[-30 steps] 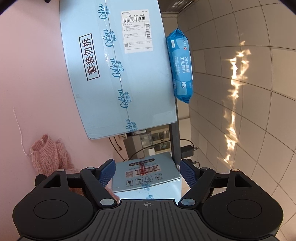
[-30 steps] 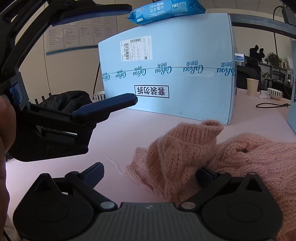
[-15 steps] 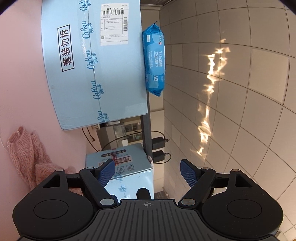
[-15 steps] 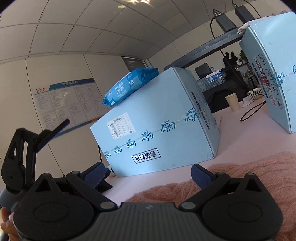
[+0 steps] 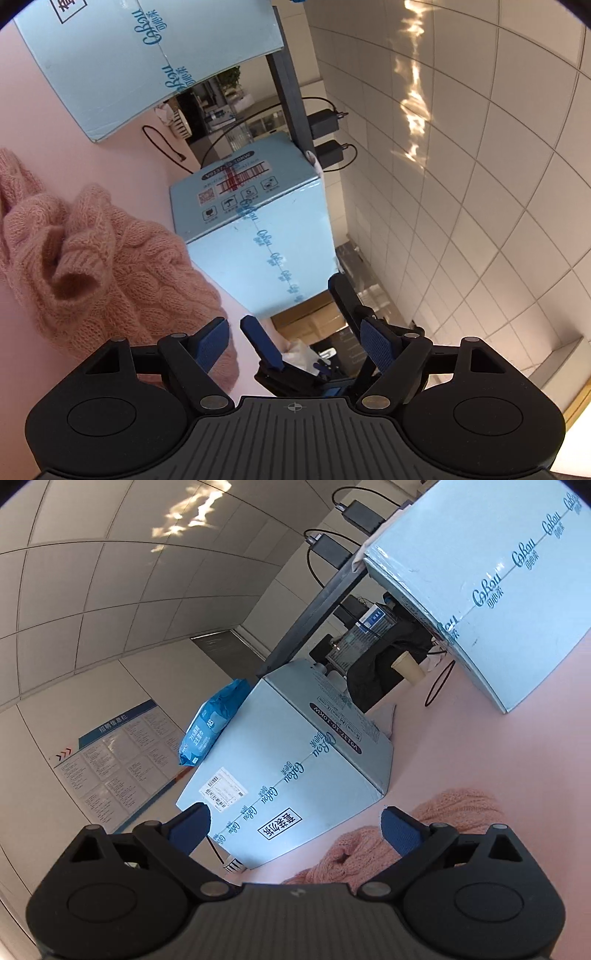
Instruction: Fold clothes
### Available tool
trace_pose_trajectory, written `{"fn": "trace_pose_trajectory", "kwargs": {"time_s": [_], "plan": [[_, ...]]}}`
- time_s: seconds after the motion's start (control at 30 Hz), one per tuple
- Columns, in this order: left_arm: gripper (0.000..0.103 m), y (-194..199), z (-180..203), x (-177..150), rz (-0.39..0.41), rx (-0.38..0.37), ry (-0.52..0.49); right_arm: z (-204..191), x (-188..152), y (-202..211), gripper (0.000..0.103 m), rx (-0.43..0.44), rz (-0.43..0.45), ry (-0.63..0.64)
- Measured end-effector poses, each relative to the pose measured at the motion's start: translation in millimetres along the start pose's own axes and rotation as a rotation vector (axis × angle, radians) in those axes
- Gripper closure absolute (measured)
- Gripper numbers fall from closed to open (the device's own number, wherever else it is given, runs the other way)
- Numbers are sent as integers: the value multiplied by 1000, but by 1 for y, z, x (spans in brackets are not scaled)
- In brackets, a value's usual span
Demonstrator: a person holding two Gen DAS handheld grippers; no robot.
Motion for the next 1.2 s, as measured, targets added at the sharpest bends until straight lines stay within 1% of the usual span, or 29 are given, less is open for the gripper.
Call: {"fn": "trace_pose_trajectory", "kwargs": {"time_s": [0.07,0.13,0.23,0.3,0.37,0.53,0.63,0.7,0.77,0.83,0.9,1.0,1.03,1.1,1.17,1.2], "plan": [[23,0,-14,6,43,70,4,17,-3,-10,3,-32,-34,-52],[23,11,-26,16,126,140,23,35,-8,-18,4,-61,-70,-105],[23,20,-38,27,207,208,41,51,-15,-24,6,-91,-97,-143],[23,22,-46,31,230,252,43,57,-19,-26,6,-110,-103,-144],[23,25,-53,34,234,282,53,60,-22,-29,6,-112,-109,-141],[23,22,-63,36,239,330,40,64,-27,-31,6,-103,-128,-161],[24,23,-73,38,232,334,83,68,-28,-32,6,-94,-136,-180],[25,20,-83,41,233,305,172,70,-27,-33,9,-106,-139,-172],[28,26,-91,45,243,269,258,72,-28,-33,12,-119,-136,-171],[31,31,-96,46,246,250,307,73,-28,-32,12,-112,-130,-185],[31,30,-97,45,242,248,314,75,-28,-32,12,-105,-126,-197],[30,26,-95,46,207,259,300,76,-27,-33,12,-105,-123,-207],[29,26,-95,46,199,257,314,74,-27,-33,11,-110,-126,-202],[24,29,-93,48,194,246,358,71,-27,-33,9,-115,-131,-190],[24,34,-88,50,196,241,389,66,-24,-30,5,-110,-132,-190],[24,38,-82,51,205,245,391,63,-22,-27,4,-106,-127,-191]]}}
Point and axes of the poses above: each gripper's, at about its wrist camera, not at the fingertips, and y roughly against the way its jaws point, z to its right, x to its top, the point moved 7 cm from there along -y, roughly the way its jaws point, and after that the axes turned 4 degrees about -x, right-handed, at the moved point
